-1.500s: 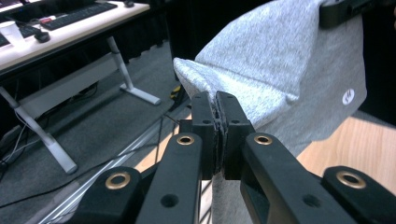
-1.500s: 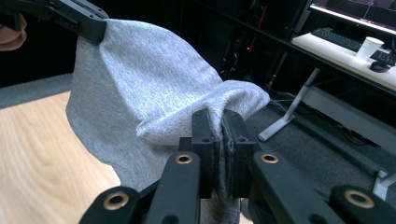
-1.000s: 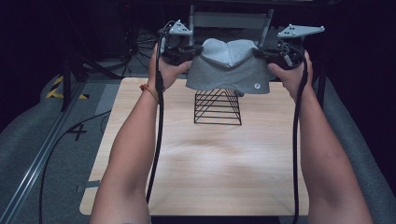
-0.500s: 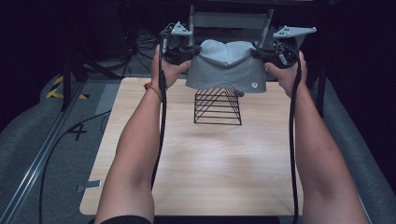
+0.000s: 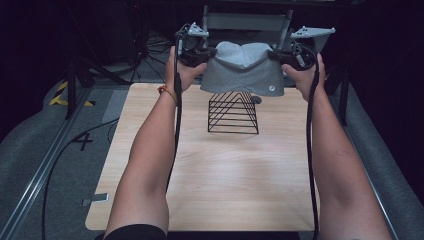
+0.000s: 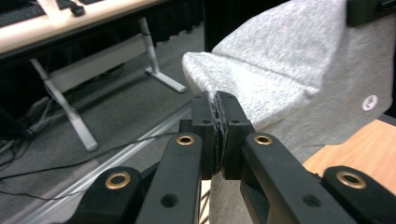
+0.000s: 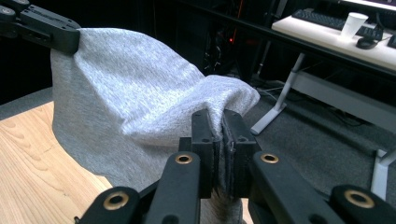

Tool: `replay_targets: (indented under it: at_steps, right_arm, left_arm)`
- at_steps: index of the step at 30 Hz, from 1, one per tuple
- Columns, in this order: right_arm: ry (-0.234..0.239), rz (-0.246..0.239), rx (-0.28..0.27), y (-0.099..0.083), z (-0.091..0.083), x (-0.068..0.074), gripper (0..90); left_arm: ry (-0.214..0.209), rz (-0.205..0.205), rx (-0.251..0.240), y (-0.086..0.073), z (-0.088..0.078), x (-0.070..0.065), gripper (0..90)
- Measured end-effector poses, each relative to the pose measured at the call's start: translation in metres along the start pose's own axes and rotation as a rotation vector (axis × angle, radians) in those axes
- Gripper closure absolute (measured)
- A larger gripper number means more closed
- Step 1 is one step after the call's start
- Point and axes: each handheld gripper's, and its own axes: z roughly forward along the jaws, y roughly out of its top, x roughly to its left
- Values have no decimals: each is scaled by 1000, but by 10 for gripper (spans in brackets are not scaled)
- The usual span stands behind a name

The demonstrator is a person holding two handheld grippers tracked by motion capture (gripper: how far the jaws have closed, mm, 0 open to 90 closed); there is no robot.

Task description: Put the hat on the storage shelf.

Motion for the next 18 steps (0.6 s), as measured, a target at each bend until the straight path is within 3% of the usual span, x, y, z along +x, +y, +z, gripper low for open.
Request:
replay_targets:
  at_steps: [3,7,11,18]
  right_arm:
    - [3,-3,11,-3,4,1,850]
    - [16,-5,12,-8,4,2,851]
    - [28,-2,5,-15,0,5,850]
    - [45,2,-6,-24,-6,8,850]
  left_arm:
    - [-2,8,10,-4,3,1,873]
    - [-10,-16,3,-11,2,3,873]
    - [-33,-36,-29,-19,-7,2,873]
    - [-46,-34,-49,-25,-20,0,873]
